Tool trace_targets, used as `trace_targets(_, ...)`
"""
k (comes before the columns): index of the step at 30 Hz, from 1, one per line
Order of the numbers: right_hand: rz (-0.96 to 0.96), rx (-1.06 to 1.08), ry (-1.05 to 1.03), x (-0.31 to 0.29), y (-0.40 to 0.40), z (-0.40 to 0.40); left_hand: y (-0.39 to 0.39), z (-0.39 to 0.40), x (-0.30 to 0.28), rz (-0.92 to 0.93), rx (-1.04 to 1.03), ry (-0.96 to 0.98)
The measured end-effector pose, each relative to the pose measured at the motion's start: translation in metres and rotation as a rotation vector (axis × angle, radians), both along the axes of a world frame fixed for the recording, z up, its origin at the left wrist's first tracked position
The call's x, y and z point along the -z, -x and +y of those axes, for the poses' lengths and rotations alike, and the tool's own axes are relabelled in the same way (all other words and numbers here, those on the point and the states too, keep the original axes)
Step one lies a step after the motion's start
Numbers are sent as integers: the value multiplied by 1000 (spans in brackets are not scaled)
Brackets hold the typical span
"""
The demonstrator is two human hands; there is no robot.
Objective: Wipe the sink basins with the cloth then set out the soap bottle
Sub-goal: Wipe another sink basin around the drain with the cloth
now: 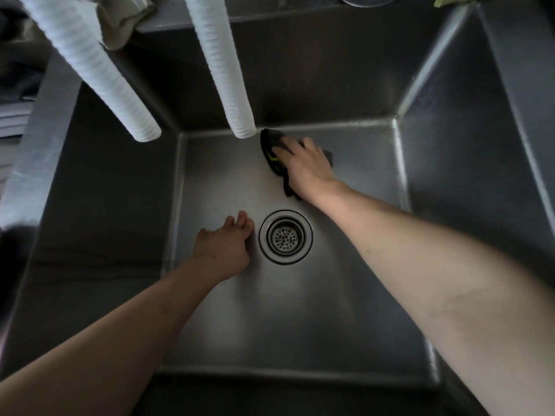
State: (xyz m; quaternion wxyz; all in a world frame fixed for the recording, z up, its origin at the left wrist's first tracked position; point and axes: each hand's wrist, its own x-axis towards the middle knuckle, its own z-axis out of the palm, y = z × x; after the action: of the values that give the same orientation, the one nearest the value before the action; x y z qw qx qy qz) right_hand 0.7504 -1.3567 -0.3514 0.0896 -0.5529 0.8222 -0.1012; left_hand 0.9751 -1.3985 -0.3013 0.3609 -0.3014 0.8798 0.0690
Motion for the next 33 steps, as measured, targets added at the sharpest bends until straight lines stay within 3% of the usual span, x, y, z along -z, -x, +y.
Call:
trace_targets(9, 127, 372, -91, -4, 74, 53, 0, 0, 5, 27, -60, -7)
trace_targets(17, 146, 663, -234, -4, 75, 59, 2, -1, 3, 33, -106, -72)
trace_targets(26, 139, 629, -423, -22, 39, 87, 5, -1, -6, 2, -109, -112)
trace_targets(33, 76, 630, -245, -16, 17, 116, 12, -11, -8, 0, -92, -88)
